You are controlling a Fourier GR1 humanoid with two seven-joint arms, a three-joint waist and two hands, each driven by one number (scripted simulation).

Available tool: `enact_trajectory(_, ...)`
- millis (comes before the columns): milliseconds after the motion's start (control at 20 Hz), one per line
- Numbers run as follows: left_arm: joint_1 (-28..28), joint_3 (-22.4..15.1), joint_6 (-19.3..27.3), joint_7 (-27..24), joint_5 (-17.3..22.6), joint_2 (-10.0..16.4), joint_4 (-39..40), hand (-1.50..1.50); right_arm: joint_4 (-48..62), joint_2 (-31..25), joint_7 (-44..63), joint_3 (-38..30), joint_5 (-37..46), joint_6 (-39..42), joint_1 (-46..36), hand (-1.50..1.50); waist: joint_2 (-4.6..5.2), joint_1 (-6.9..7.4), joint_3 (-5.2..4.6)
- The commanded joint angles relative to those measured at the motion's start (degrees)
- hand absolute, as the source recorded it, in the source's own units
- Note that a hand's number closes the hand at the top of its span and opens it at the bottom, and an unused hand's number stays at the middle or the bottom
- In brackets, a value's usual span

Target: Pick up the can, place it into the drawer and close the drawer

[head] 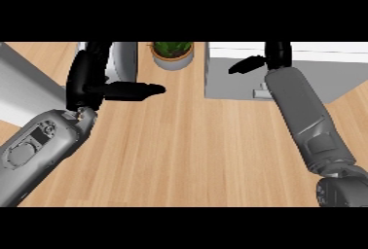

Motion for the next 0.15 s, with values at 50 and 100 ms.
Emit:
enact_trajectory(50,3.5,0.2,1.3,-0.8,-0.6,-1.9,-2.2,-1.50,-0.7,2.0,-2.3,-5.3,-7.0,1.4,-2.8,-1.50,-0.38,0.30,-0.36)
enact_trajectory(100,4.4,2.2,-0.3,0.7,0.3,2.3,-4.8,-1.50,-1.2,1.8,-0.7,-5.0,-7.0,1.8,-4.1,-1.50,-0.92,0.20,-0.40)
